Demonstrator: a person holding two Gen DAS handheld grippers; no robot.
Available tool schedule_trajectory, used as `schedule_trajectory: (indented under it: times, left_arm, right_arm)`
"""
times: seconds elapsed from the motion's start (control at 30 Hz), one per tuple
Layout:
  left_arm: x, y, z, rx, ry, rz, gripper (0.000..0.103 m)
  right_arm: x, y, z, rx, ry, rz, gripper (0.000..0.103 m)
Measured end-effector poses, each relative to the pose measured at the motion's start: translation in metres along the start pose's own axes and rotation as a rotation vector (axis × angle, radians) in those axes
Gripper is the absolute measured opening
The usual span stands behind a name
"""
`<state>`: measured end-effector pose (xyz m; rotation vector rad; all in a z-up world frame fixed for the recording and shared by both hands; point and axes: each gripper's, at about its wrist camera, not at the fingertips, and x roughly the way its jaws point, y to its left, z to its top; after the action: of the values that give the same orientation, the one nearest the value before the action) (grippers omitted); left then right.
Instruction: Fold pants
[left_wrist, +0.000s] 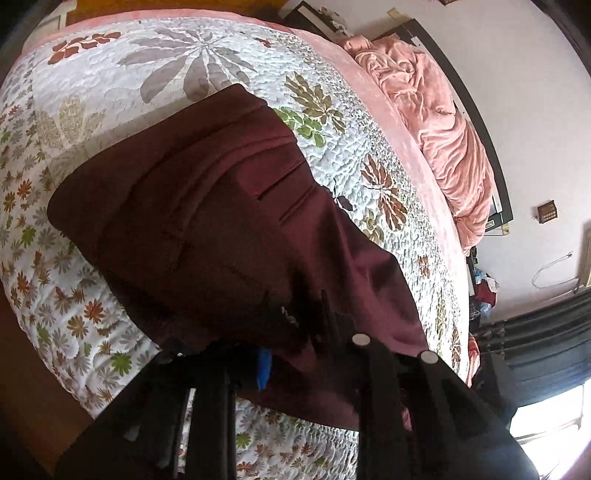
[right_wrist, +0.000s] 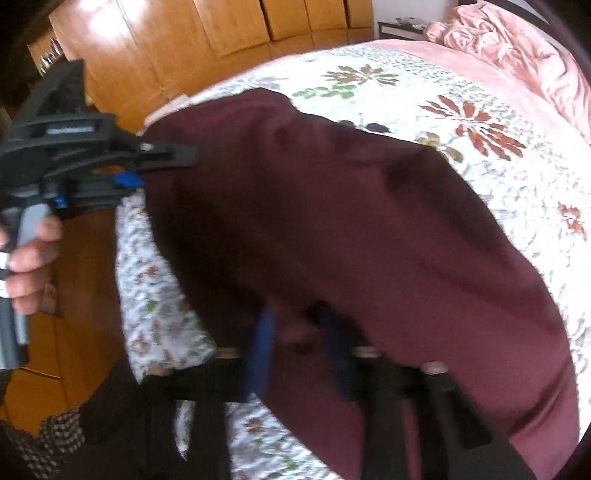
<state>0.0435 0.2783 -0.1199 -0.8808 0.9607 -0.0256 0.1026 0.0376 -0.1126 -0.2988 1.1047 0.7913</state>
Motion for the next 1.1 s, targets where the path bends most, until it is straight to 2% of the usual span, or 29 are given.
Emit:
schedule_trajectory:
  times: [0.07,0.2,0.3,0.37,0.47,0.57,0.67,0.7,0.77,0.8,0.97,1.1]
  left_arm:
    - [-0.007,-0.002,0.000,0.009,-0.010,-0.006,0.021]
    - [-0.022,-0.002,-0.007,0.064,-0.032,0.030,0.023]
    - [-0.011,0.013,-0.014,0.069,0.002,0.080,0.023]
    - [0.005,0.029,-0.020,0.052,0.029,0.103,0.025]
    - [0.009,0.031,-0.022,0.081,0.016,0.102,0.025]
    - [0.003,0.018,-0.019,0.119,0.008,0.113,0.025]
    - [-0.013,0.004,-0.016,0.156,-0.002,0.117,0.037]
    - [-0.017,0.000,-0.015,0.157,0.017,0.127,0.048]
    - [-0.021,-0.007,-0.019,0.156,0.059,0.116,0.065]
    - [-0.022,-0.011,-0.024,0.147,0.075,0.106,0.067]
    - [-0.003,-0.040,-0.052,0.112,0.164,-0.031,0.067]
    - [0.031,-0.059,-0.070,0.092,0.231,-0.048,0.067]
  right_arm:
    - [-0.007,-0.007,-0.001,0.044,-0.014,0.076,0.000]
    - [-0.026,0.002,-0.009,0.055,-0.041,0.237,0.000]
    - [-0.012,0.010,-0.016,0.041,-0.001,0.197,0.000]
    - [-0.002,0.007,-0.022,0.081,0.019,0.208,0.000]
    - [-0.006,-0.003,-0.028,0.137,0.003,0.241,0.000]
    - [-0.024,-0.018,-0.038,0.183,-0.029,0.229,0.008]
    - [-0.054,-0.043,-0.055,0.254,-0.086,0.203,0.017]
    - [-0.063,-0.052,-0.061,0.284,-0.102,0.196,0.024]
    - [-0.082,-0.074,-0.077,0.361,-0.138,0.181,0.027]
    - [-0.089,-0.083,-0.085,0.392,-0.153,0.173,0.027]
    - [-0.118,-0.114,-0.126,0.513,-0.206,0.112,0.027]
    - [-0.130,-0.126,-0.148,0.574,-0.233,0.100,0.028]
